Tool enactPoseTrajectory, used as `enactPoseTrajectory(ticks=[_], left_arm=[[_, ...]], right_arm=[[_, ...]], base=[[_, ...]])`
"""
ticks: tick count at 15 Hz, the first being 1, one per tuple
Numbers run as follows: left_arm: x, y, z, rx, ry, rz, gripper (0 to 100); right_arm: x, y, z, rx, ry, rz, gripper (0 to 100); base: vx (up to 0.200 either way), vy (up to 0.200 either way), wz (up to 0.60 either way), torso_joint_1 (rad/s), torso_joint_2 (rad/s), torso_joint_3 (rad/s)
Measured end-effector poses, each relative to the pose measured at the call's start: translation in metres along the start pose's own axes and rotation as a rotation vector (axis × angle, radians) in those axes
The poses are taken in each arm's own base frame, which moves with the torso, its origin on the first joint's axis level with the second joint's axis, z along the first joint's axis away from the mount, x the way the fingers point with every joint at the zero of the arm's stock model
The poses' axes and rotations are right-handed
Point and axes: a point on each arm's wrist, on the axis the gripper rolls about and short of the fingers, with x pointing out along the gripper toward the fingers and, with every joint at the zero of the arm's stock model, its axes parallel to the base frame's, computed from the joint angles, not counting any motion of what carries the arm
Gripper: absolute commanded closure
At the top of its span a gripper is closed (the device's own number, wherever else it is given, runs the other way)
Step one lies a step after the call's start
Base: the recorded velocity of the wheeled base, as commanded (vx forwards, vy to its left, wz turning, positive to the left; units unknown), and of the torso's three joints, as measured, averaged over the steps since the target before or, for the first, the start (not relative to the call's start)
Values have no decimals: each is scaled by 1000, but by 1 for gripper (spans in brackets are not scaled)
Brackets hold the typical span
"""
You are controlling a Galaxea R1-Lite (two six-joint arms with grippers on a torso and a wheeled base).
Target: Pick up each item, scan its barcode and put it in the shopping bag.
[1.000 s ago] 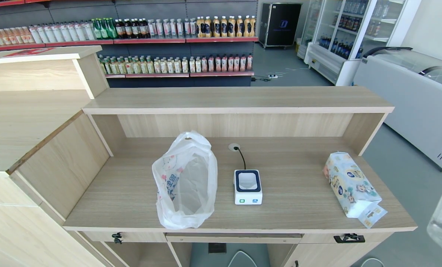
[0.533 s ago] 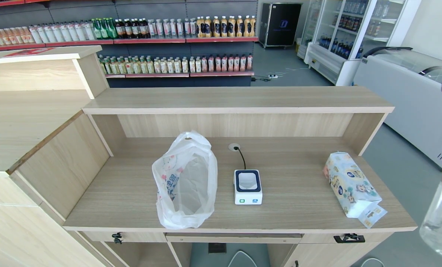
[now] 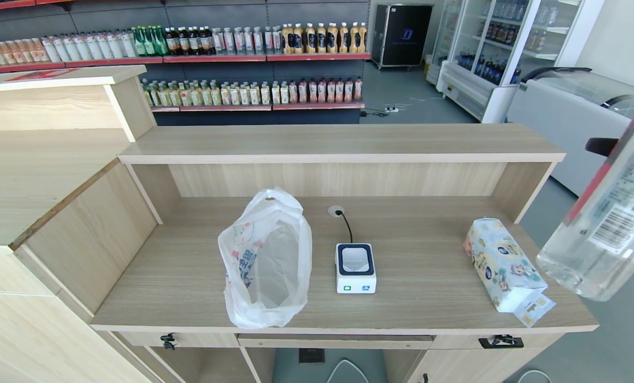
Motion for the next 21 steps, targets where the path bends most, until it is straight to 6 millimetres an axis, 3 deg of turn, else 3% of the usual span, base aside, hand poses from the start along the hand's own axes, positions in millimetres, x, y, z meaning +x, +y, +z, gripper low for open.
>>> enactPoseTrajectory(ticks=[4, 7, 10, 12, 14, 17, 21], left_arm=[[0, 0, 0, 0, 0, 0, 0], [0, 0, 0, 0, 0, 0, 0], [0, 0, 0, 0, 0, 0, 0], [0, 0, 0, 0, 0, 0, 0], [0, 0, 0, 0, 0, 0, 0], [0, 0, 0, 0, 0, 0, 0], [0, 0, 0, 0, 0, 0, 0]], right_arm=[[-40, -29, -28, -116, -5, -285, 100], [-52, -46, -39, -94, -56, -539, 100], [-53, -54, -59, 7, -39, -678, 100], [-48, -60, -76, 121, 39, -992, 100], [-35, -58, -79, 96, 144, -1196, 100], [-21, -53, -74, -129, 229, -1199, 100], [-24, -50, -83, -301, 385, -1180, 100]], base=[[0, 0, 0, 0, 0, 0], [0, 0, 0, 0, 0, 0], [0, 0, 0, 0, 0, 0], [0, 0, 0, 0, 0, 0], [0, 0, 0, 0, 0, 0], [0, 0, 0, 0, 0, 0], [0, 0, 0, 0, 0, 0]])
